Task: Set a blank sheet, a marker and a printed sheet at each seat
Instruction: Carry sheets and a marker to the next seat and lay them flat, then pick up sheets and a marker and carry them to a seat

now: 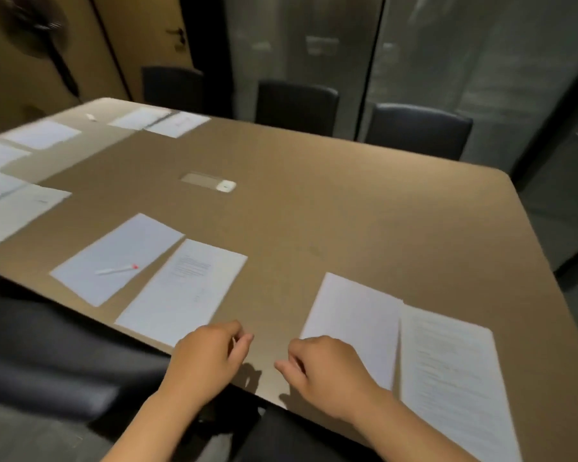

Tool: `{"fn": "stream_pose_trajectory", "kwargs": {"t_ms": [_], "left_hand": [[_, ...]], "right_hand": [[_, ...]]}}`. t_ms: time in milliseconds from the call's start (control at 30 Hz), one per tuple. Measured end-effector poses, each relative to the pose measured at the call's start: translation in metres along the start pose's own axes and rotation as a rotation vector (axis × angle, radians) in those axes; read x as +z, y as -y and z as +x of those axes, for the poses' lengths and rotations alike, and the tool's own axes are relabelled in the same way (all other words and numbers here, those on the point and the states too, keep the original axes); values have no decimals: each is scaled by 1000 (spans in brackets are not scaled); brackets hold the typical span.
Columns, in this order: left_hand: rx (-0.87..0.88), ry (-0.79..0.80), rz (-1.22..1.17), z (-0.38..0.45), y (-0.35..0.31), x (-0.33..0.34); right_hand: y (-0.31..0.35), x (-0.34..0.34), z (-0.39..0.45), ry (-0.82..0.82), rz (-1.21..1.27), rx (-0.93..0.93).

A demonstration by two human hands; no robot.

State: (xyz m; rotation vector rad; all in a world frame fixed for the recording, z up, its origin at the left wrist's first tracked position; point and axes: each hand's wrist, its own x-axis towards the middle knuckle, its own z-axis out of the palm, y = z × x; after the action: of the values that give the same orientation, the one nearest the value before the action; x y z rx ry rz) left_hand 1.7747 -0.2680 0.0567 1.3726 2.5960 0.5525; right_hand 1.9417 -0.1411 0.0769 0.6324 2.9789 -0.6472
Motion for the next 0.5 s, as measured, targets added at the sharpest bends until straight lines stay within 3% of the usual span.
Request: {"fn": "stream_pose_trajectory", "kwargs": {"t_ms": [367,500], "left_hand": [[-165,-400,-64,-88,263,-214],[-208,-452,-80,-116,342,-264]], "right_hand": [[312,30,160,-174,-79,-274],[413,45,206,-211,-89,-372]]}}
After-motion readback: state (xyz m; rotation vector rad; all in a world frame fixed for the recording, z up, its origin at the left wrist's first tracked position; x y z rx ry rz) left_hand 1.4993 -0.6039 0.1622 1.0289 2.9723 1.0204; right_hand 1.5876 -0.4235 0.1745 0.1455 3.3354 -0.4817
